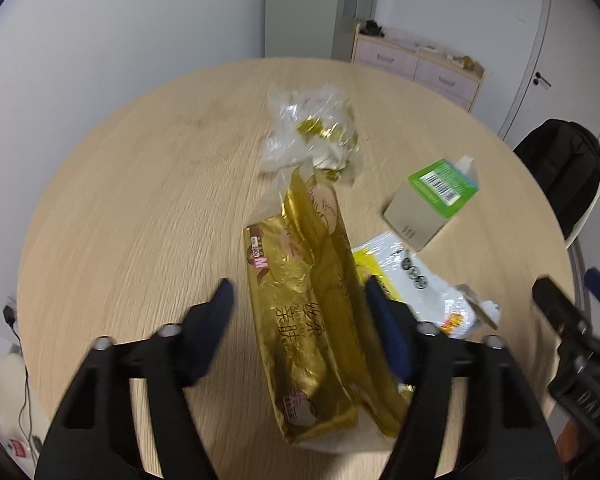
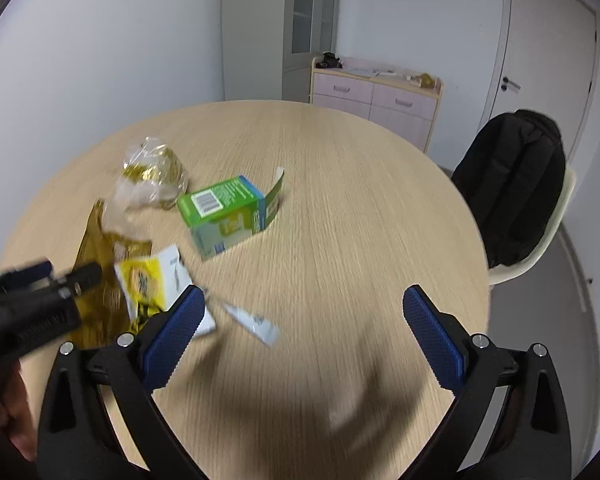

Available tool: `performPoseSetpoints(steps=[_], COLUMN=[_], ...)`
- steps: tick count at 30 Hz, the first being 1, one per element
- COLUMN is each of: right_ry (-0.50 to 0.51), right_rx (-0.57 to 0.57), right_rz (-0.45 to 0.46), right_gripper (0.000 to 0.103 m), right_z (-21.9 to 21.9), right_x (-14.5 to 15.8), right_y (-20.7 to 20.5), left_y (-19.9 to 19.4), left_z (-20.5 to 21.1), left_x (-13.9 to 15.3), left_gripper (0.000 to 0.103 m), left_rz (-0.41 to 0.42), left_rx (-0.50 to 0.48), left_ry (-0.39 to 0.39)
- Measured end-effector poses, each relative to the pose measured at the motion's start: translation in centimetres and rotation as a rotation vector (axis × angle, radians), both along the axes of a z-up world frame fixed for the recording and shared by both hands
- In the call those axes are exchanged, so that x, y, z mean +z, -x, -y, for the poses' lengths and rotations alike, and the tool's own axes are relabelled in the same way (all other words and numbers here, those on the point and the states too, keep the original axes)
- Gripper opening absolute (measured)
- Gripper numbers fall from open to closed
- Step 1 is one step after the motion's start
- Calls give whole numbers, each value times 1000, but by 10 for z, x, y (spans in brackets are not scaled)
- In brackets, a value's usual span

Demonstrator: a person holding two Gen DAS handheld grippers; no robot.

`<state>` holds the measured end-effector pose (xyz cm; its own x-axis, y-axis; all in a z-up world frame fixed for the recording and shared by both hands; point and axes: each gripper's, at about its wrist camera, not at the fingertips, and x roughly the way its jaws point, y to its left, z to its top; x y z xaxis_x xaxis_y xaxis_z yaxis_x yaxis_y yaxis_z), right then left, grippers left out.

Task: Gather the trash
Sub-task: 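Grasp the gold snack bag with the left gripper while the right grasps the green medicine box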

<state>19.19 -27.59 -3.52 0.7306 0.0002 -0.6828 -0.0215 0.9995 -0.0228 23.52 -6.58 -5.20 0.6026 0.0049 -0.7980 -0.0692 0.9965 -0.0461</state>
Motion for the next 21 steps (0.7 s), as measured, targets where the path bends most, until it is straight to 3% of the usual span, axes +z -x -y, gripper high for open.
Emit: performPoseSetpoints(steps=[3, 5, 21], right_ry=[-11, -28, -157], right_rx=[12, 16, -95], right_rz=[-12, -24, -154], right_gripper=[95, 95, 92], right_z=[-7, -14, -58], right_x=[-1, -1, -4], right_y=[-16, -28, -120], left_y=[-5, -5, -2], left_z=[-5, -9, -70], left_x=[-7, -10, 0], left_gripper=[32, 3, 0], left_rz=[-25, -34, -20], left_rx=[0, -7, 32], left_ry=[-5, -2, -8])
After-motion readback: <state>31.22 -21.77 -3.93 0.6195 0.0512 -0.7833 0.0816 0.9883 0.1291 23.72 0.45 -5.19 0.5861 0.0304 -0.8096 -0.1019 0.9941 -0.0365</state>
